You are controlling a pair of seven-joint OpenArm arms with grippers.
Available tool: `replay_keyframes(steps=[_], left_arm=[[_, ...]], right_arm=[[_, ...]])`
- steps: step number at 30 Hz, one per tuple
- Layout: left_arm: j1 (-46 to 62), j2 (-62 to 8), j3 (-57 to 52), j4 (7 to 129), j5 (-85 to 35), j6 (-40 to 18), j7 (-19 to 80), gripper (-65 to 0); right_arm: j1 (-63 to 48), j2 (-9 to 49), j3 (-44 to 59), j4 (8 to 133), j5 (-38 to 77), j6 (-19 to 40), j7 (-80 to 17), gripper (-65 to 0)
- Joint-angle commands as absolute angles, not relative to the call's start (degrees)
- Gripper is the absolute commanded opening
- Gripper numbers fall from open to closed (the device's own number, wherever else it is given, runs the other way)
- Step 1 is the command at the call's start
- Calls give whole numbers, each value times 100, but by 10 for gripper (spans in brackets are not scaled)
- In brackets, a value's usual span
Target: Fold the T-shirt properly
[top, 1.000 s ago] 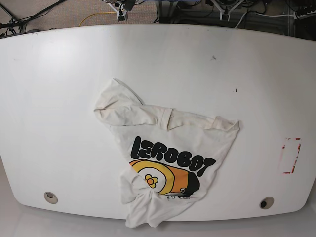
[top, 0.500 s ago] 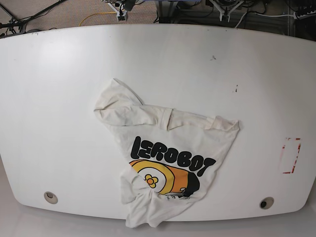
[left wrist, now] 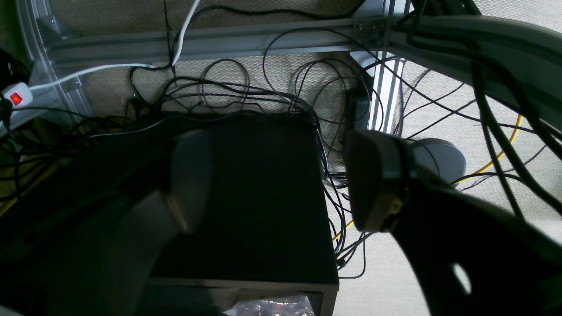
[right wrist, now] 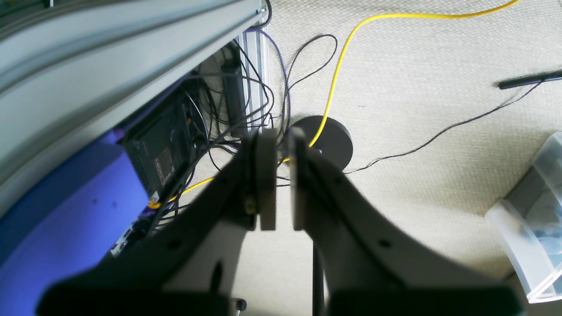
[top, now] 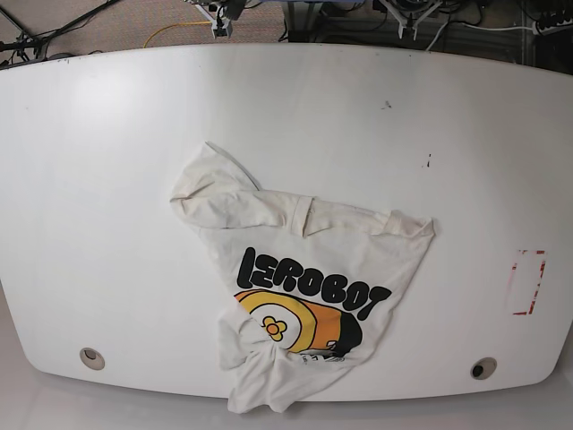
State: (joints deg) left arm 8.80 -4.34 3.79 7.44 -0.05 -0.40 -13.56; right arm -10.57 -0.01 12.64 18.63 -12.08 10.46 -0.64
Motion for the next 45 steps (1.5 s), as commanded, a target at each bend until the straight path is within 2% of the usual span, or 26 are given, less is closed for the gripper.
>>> replay_keyframes(steps=[1, 45], left_arm=[[919, -464, 384, 762, -25, -20, -1418, -205], [1079, -474, 401, 855, -47, -28, -1328, -208]], right_arm=[[-1087, 9, 1265, 1884, -1232, 1050, -72, -610], [-1163, 4, 1272, 1930, -1204, 1024, -74, -603]])
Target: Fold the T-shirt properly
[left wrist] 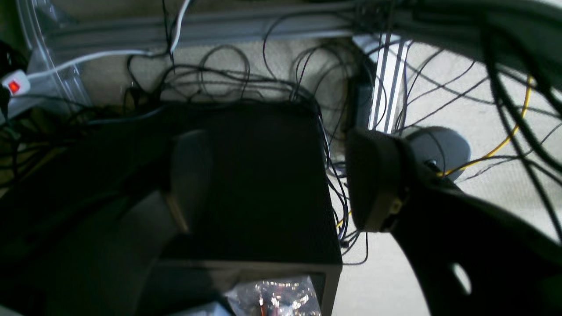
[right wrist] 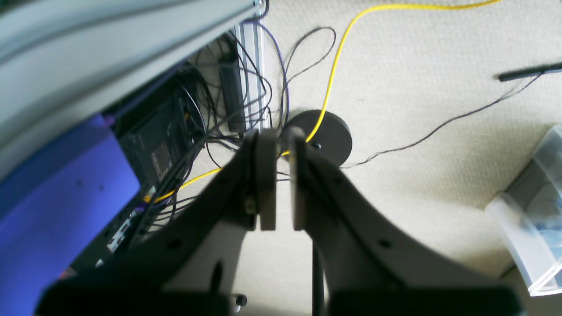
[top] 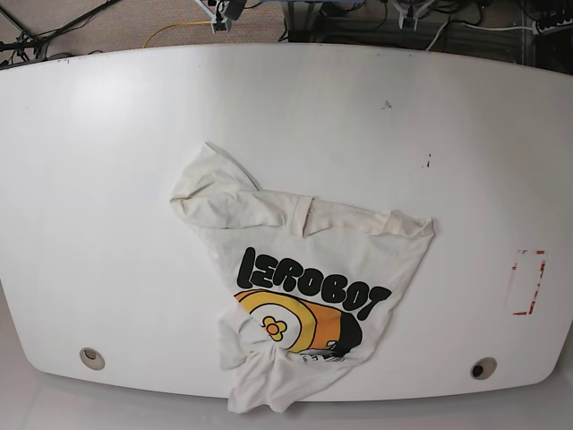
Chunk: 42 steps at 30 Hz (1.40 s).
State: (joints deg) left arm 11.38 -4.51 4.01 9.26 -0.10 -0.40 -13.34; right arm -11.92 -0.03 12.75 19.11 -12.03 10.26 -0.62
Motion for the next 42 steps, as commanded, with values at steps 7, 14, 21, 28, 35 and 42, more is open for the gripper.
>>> replay_keyframes(steps=[7, 14, 21, 28, 35, 42], left_arm=[[1059, -476, 409, 871, -49, -25, -1335, -207], [936, -462, 444, 831, 31, -31, -1367, -217], [936, -462, 444, 831, 31, -31, -1367, -217], [945, -462, 444, 848, 31, -31, -1367, -217], [963, -462, 418, 857, -4, -31, -1446, -218], [1235, -462, 426, 1051, -4, -31, -2035, -218]], right_arm=[[-1186, 1, 1273, 1933, -1153, 1027, -77, -603], [-989, 4, 1262, 1912, -796, 1042, -13, -596], [-963, 4, 1262, 1912, -796, 1042, -13, -596], [-963, 4, 1262, 1912, -796, 1042, -13, -596], [-998, 4, 1262, 1930, -796, 1042, -13, -599], [-1569, -119, 1270, 2967, -796, 1033, -40, -599]])
